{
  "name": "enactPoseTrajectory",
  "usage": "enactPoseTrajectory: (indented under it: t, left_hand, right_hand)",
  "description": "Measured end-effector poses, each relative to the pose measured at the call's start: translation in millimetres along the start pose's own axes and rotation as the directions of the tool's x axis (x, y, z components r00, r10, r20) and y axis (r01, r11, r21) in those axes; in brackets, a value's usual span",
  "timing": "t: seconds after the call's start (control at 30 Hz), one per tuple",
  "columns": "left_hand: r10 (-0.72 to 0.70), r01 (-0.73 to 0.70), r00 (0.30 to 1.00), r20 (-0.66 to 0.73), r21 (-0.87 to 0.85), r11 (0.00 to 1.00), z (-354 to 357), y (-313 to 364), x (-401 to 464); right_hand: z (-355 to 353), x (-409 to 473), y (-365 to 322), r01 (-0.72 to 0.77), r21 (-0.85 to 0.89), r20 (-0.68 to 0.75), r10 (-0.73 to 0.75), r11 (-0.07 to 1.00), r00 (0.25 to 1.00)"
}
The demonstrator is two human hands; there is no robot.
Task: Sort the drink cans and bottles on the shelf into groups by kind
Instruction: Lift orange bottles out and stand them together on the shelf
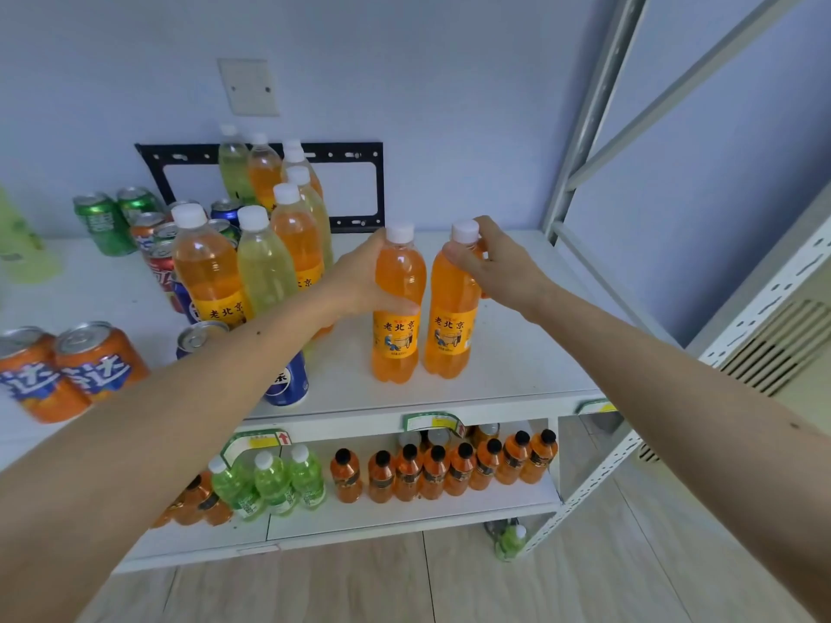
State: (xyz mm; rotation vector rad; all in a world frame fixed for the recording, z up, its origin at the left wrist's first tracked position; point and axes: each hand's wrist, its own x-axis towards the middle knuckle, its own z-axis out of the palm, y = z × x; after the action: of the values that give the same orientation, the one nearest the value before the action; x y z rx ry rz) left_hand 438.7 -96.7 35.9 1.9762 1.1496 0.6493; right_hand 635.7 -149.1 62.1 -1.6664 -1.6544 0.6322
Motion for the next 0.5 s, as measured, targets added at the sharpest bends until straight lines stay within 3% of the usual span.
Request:
enactPoseTrajectory:
  t: [0.27,0.5]
  left_hand:
    - [-0.008,0.01,1.0,-0.03,0.066,0.998,-7,4,-14]
    - [0.021,-0.005,0.991,-0.135,0.119,0.993,-39,14,-38]
  right_hand:
    - [-8,3,-7,0.047,-0.086,-0.034,-0.05,0.995,0.998]
    - [-21,20,-45,0.242,-0.118,-0.082,-0.252,0.963,0.964]
